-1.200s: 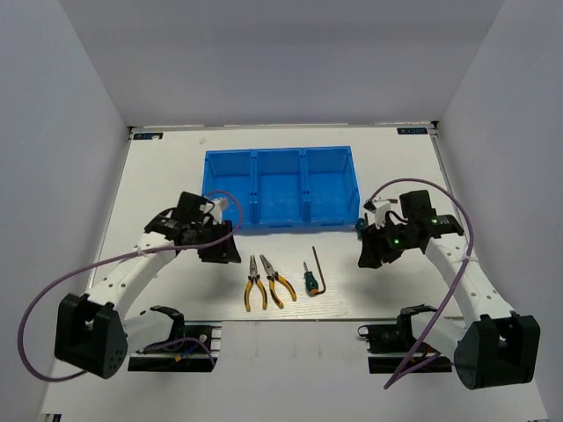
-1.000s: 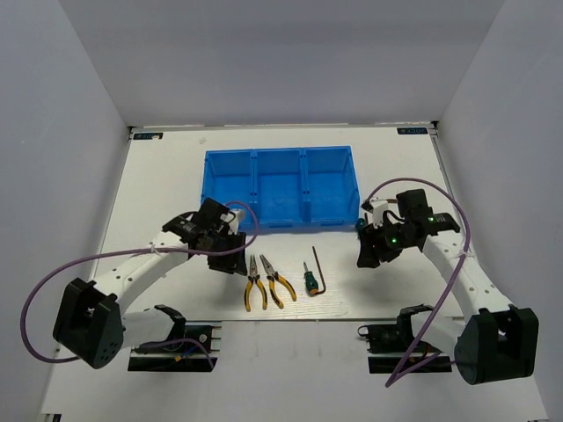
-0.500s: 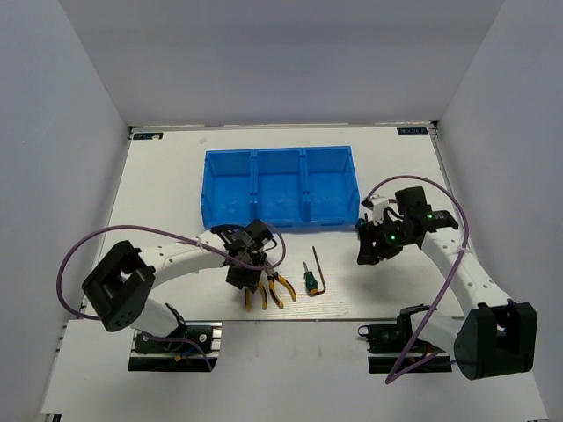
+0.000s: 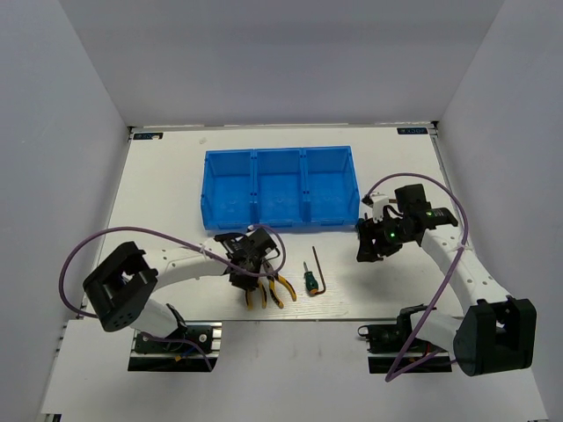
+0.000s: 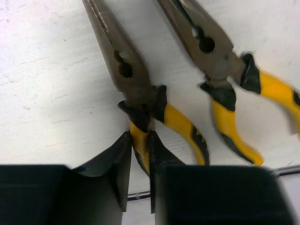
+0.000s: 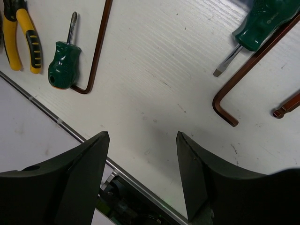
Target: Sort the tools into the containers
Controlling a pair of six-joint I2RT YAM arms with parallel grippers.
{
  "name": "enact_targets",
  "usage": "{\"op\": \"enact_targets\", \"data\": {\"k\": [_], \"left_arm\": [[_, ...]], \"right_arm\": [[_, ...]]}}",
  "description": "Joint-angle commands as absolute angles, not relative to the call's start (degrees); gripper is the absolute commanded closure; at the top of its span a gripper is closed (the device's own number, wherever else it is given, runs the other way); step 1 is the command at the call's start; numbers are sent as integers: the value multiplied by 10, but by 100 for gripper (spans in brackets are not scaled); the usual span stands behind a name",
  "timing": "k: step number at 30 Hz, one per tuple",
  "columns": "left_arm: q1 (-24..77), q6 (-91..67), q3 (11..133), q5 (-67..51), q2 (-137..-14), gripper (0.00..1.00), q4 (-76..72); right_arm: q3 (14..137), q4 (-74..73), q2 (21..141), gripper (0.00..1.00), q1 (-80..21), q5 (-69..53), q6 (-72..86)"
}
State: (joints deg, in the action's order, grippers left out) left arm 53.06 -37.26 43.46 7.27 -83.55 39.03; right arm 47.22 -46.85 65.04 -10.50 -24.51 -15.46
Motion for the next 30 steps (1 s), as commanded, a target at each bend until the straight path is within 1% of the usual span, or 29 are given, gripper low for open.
{"op": "enact_targets", "data": {"k": [1,2,4,8,9,12,14,15,17,20,21,22,24,25,28,30], "left_arm": [[545,-392,401,105,-860,79,356],[545,-398,401,105,-860,91,356],[552,-398,401,116,-860,100,356],[562,-398,420,133,-821,100,395],[568,-398,429,141,-795,100,419],[568,-398,489,156,-744,100,473],[568,-385,552,180,-697,100,494],[560,-385,591,187,-687,100,515],[554,-377,619,212,-673,100,526],[538,-371,644,251,-660,100,531],[533,-371,651,277,-660,100,524],[517,-371,651,293,-660,100,524],[494,-361,657,329,-667,100,515],[467,-361,657,339,-678,100,502],[418,-327,668,339,-709,100,445],[368,-293,699,312,-752,100,419]], "right_arm": [[495,-466,650,34,-101,-249,-155],[494,-466,650,34,-103,-250,-155],[493,-468,649,34,-103,-254,-154],[493,-469,647,34,-99,-263,-154],[494,-469,646,34,-103,-263,-153],[493,-470,644,36,-102,-269,-156],[493,-472,642,36,-101,-274,-156],[492,-473,642,37,-103,-275,-156],[491,-470,644,38,-102,-283,-154],[492,-473,645,55,-103,-290,-158],[492,-474,645,64,-104,-293,-159],[493,-475,645,80,-106,-294,-165],[497,-473,646,95,-107,-297,-171],[499,-475,648,100,-110,-297,-174],[510,-472,651,100,-115,-297,-182],[512,-470,653,100,-117,-296,-185]]}}
